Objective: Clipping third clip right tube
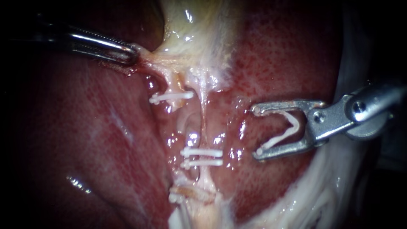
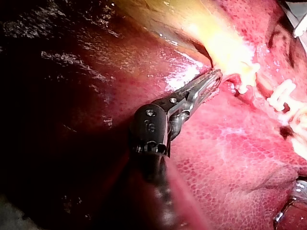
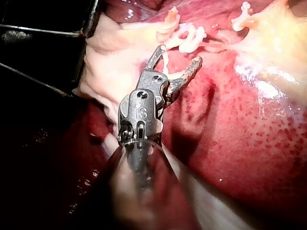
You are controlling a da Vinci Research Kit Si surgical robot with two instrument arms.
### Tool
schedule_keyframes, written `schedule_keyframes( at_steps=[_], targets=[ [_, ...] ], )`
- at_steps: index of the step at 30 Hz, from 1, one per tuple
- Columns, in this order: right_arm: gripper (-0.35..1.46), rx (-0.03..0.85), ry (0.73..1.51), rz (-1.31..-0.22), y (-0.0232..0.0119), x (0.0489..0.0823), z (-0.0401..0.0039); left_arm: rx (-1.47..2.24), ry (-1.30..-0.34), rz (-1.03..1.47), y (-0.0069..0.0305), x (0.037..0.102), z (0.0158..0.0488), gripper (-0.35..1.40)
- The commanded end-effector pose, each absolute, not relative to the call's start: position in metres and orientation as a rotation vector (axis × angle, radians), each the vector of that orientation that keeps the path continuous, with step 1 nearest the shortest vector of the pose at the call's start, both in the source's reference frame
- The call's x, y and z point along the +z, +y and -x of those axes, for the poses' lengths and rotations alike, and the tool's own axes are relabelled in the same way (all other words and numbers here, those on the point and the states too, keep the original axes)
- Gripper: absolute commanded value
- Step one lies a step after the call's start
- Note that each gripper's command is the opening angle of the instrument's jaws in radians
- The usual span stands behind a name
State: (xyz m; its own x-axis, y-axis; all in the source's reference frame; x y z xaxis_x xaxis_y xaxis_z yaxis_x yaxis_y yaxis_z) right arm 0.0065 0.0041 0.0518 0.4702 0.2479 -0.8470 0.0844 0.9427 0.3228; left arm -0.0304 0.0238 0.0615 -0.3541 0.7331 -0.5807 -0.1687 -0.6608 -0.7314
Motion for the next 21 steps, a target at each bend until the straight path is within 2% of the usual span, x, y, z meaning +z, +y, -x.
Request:
schedule_keyframes(
  at_steps=[1,15,21],
  targets=[
    [0.5,0.103,1.082,-0.343,0.0041,0.0518,-0.0065,2.051,-0.77,1.297,0.0239,0.0613,0.0302,-0.35],
    [0.5,0.102,1.083,-0.345,0.0042,0.0519,-0.0064,2.038,-0.665,1.381,0.0288,0.0517,0.0249,-0.35],
    [0.5,0.096,1.089,-0.357,0.0042,0.0519,-0.0065,2.031,-0.646,1.39,0.0284,0.0503,0.0244,-0.35]
  ],
)
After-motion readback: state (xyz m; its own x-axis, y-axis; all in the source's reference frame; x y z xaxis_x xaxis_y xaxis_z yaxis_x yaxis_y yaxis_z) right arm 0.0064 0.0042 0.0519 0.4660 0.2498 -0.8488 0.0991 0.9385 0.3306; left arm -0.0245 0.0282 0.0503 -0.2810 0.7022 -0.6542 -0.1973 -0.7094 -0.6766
